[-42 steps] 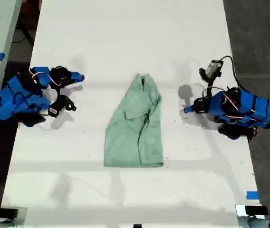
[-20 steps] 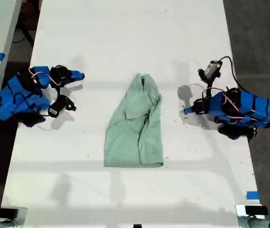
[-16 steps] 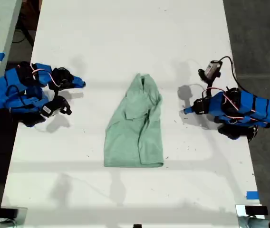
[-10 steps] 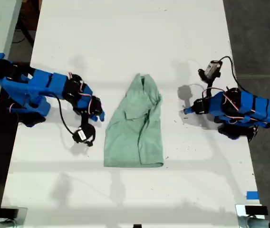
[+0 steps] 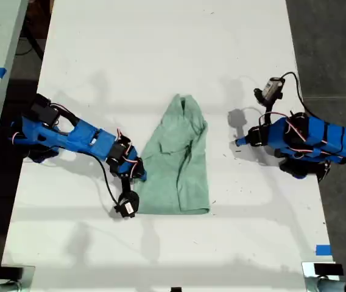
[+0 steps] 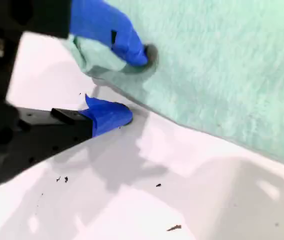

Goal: Fold t shirt

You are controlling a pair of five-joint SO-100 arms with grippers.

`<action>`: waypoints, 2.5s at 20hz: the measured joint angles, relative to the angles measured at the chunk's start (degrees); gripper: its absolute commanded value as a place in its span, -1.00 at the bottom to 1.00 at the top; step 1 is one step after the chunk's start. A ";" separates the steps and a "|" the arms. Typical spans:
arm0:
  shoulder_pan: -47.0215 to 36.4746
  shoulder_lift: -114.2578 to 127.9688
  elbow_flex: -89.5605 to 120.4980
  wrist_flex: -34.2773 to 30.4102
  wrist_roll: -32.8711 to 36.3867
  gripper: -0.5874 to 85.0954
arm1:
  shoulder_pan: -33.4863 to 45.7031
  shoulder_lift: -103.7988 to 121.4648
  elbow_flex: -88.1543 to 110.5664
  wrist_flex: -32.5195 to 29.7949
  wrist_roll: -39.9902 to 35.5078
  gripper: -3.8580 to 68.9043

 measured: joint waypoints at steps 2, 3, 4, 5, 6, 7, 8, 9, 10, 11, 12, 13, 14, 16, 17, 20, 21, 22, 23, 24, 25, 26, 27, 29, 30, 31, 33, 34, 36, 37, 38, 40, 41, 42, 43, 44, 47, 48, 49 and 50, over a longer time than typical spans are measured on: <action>-0.09 -1.05 -0.35 0.00 -0.26 -0.99 | 0.00 0.00 0.00 0.00 0.00 -0.89; -0.09 -1.32 -0.62 0.53 -0.26 -0.99 | 0.00 0.00 0.00 0.00 0.00 -0.89; -0.09 -1.49 -1.14 1.32 -0.26 -0.99 | 0.00 0.00 0.00 0.00 0.00 -0.89; -0.18 -1.49 -1.85 2.81 -0.26 -0.99 | 0.00 0.00 0.00 0.00 0.00 -0.89; -0.18 -1.67 -3.69 5.71 -0.26 -0.99 | 0.00 0.00 0.00 0.00 0.00 -0.89; -0.09 -1.76 -6.15 8.96 -0.26 -0.99 | 0.00 0.00 0.00 0.00 0.00 -0.89; -0.09 -1.76 -9.14 12.74 -0.18 -0.99 | 0.00 0.00 0.00 0.00 0.00 -0.89; -0.18 -1.76 -12.39 15.73 0.09 -0.99 | 0.00 0.00 0.00 0.00 0.00 -0.89; -0.18 -1.23 -14.68 17.31 0.70 -0.99 | 0.00 0.00 0.00 0.00 0.00 -0.89; -0.09 -0.18 -16.44 18.02 1.41 -0.99 | 0.00 0.00 0.00 0.00 0.00 -0.89; 0.00 0.97 -18.19 18.37 2.29 -0.99 | 0.00 0.00 0.00 0.00 0.00 -0.89; 0.09 1.85 -20.04 18.37 3.25 -0.99 | 0.00 0.00 0.00 0.00 0.00 -0.89; 0.09 2.11 -22.24 18.02 4.39 -0.99 | 0.00 0.00 0.00 0.00 0.00 -0.89; 0.09 2.11 -23.99 14.59 8.00 -0.99 | 0.00 0.00 0.00 0.00 0.00 -0.89; -0.18 2.11 -24.08 11.43 10.46 -0.99 | 0.00 0.00 0.00 0.00 0.00 -0.89; -3.52 1.67 -24.08 0.88 16.96 -0.99 | 0.00 0.00 0.00 0.00 0.00 -0.89; -5.01 0.53 -24.26 -2.55 18.90 -0.99 | 0.00 0.00 0.00 0.00 0.00 -0.89; -6.33 -1.58 -24.70 -5.98 20.65 -0.99 | 0.00 0.00 0.00 0.00 0.00 -0.89; -7.47 -3.96 -25.49 -8.44 22.06 -0.97 | 0.00 0.00 0.00 0.00 0.00 -0.89; -8.44 -6.06 -25.58 -11.43 23.12 -0.69 | 0.00 0.00 0.00 0.00 0.00 -0.89; -9.23 -8.53 -25.66 -13.71 23.55 -0.40 | 0.00 0.00 0.00 0.00 0.00 -0.89; -9.93 -11.07 -25.66 -15.38 23.73 -0.29 | 0.00 0.00 0.00 0.00 0.00 -0.89; -10.28 -13.80 -25.66 -16.96 23.73 -0.34 | 0.00 0.00 0.00 0.00 0.00 -0.89; -10.46 -16.61 -25.66 -18.46 23.73 -0.35 | 0.00 0.00 0.00 0.00 0.00 -0.89; -10.46 -16.79 -25.66 -18.54 23.73 -0.36 | 0.00 0.00 0.00 0.00 0.00 -0.89; -10.46 -16.70 -25.66 -18.11 23.73 -0.36 | 0.00 0.00 0.00 0.00 0.00 -0.89; -10.55 -14.85 -25.66 -14.94 23.91 -0.36 | 0.00 0.00 0.00 0.00 0.00 -0.89; -10.55 -12.30 -25.66 -13.01 24.43 -0.36 | 0.00 0.00 0.00 0.00 0.00 -0.89; -11.25 -5.01 -25.05 -8.53 26.28 -0.36 | 0.00 0.00 0.00 0.00 0.00 -0.89; -11.95 -0.79 -24.26 -5.98 27.07 -0.38 | 0.00 0.00 0.00 0.00 0.00 -0.89; -12.92 3.16 -23.82 -3.25 28.04 -0.44 | 0.00 0.00 0.00 0.00 0.00 -0.89; -15.73 12.74 -19.60 0.62 29.71 -0.84 | 0.00 0.00 0.00 0.00 0.00 -0.89; -17.93 18.46 -14.94 0.88 30.76 -0.90 | 0.00 0.00 0.00 0.00 0.00 -0.89; -20.92 25.40 -7.91 -0.79 32.52 -0.96 | 0.00 0.00 0.00 0.00 0.00 -0.89; -24.52 33.22 0.62 -4.31 34.98 -0.99 | 0.00 0.00 0.00 0.00 0.00 -0.89; -28.56 42.36 11.51 -9.76 37.53 -0.99 | 0.00 0.00 0.00 0.00 0.00 -0.89; -39.81 74.44 50.54 -27.95 45.00 -0.99 | 0.00 0.00 0.00 0.00 0.00 -0.89; -42.10 86.04 63.90 -30.32 47.29 -0.99 | 0.00 0.00 0.00 0.00 0.00 -0.89; -43.68 98.61 76.90 -30.76 49.83 -0.99 | 0.09 0.00 0.00 0.09 0.00 -0.89; -44.47 111.97 89.65 -28.21 51.15 -0.99 | 0.00 0.00 0.00 0.18 0.00 -0.89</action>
